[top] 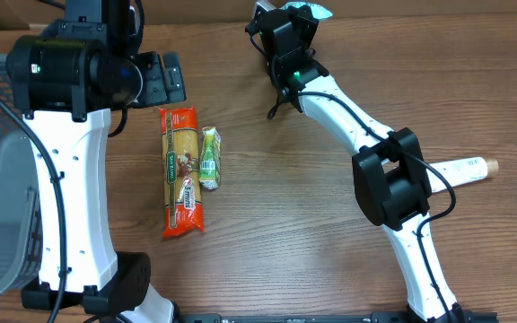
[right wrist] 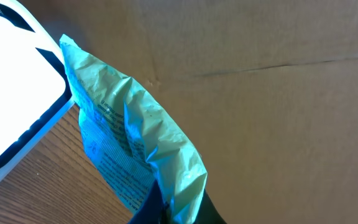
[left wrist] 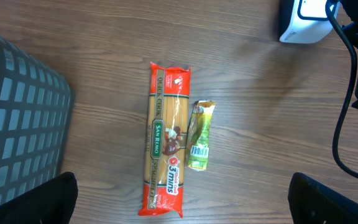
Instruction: Scan the item barcode
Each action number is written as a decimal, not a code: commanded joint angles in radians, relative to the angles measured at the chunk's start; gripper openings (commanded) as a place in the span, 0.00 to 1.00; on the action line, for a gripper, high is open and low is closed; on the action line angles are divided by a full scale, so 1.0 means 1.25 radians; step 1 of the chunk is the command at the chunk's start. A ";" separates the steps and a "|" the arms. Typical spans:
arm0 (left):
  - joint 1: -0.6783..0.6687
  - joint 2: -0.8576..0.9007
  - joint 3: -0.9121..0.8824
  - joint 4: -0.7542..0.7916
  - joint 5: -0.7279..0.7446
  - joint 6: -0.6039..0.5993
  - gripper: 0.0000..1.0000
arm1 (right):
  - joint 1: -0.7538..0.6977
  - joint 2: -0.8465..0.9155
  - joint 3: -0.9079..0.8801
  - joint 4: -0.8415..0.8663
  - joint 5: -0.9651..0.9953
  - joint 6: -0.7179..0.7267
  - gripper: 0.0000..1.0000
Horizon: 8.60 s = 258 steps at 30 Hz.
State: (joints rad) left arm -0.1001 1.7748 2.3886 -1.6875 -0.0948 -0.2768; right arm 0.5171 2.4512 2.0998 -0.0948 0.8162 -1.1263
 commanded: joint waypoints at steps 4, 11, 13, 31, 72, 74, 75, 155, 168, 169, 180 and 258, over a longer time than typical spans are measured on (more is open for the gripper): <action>0.001 0.003 0.002 -0.002 -0.008 0.015 1.00 | 0.016 -0.016 0.011 0.007 0.019 0.003 0.04; 0.001 0.003 0.002 -0.002 -0.008 0.015 1.00 | 0.025 -0.117 0.011 -0.122 -0.015 0.159 0.04; 0.001 0.003 0.002 -0.002 -0.008 0.015 1.00 | 0.020 -0.178 0.011 -0.219 -0.075 0.222 0.04; 0.001 0.003 0.002 -0.002 -0.008 0.015 1.00 | -0.431 -0.505 -0.011 -1.025 -0.933 0.690 0.04; 0.001 0.003 0.002 -0.002 -0.008 0.015 1.00 | -0.669 -0.497 -0.329 -0.962 -0.979 0.917 0.52; 0.001 0.003 0.002 -0.002 -0.007 0.015 0.99 | -0.630 -0.497 -0.284 -0.977 -1.011 0.939 0.58; 0.001 0.003 0.002 -0.002 -0.008 0.015 1.00 | -0.582 -0.497 -0.266 -0.959 -1.079 0.974 0.74; 0.001 0.003 0.002 -0.002 -0.008 0.015 1.00 | 0.004 -0.253 -0.228 -0.840 -0.565 0.985 0.22; 0.001 0.003 0.002 -0.002 -0.008 0.015 1.00 | 0.167 -0.253 -0.230 -0.873 -0.455 1.046 0.40; 0.001 0.003 0.002 -0.002 -0.008 0.015 1.00 | 0.184 -0.253 -0.230 -0.872 -0.468 1.046 0.47; 0.001 0.003 0.002 -0.002 -0.008 0.015 1.00 | 0.195 -0.258 -0.193 -0.876 -0.511 1.029 0.53; 0.001 0.003 0.002 -0.002 -0.008 0.015 1.00 | -0.147 -0.146 -0.067 -0.861 -0.816 0.810 0.71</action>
State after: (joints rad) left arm -0.1001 1.7748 2.3886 -1.6878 -0.0948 -0.2768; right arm 0.3233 2.3062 1.9911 -1.2190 -0.2443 -0.0883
